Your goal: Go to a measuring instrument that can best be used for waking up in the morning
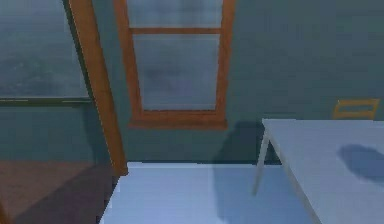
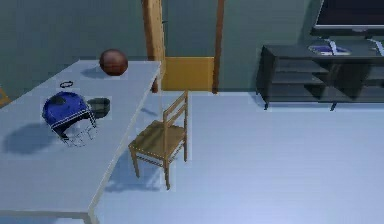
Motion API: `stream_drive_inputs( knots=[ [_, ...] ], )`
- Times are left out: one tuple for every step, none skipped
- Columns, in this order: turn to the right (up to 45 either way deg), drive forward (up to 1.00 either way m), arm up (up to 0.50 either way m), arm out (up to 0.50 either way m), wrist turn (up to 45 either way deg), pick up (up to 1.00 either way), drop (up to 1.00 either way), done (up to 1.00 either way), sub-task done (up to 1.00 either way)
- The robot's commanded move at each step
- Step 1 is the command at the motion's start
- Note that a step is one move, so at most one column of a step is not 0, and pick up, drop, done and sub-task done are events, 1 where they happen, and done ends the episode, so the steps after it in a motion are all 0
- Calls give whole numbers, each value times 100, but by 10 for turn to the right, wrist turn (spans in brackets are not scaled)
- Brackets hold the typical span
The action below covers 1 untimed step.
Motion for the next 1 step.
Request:
stream_drive_inputs(
  knots=[
    [0,45,0,0,0,0,0,0,0]
  ],
)
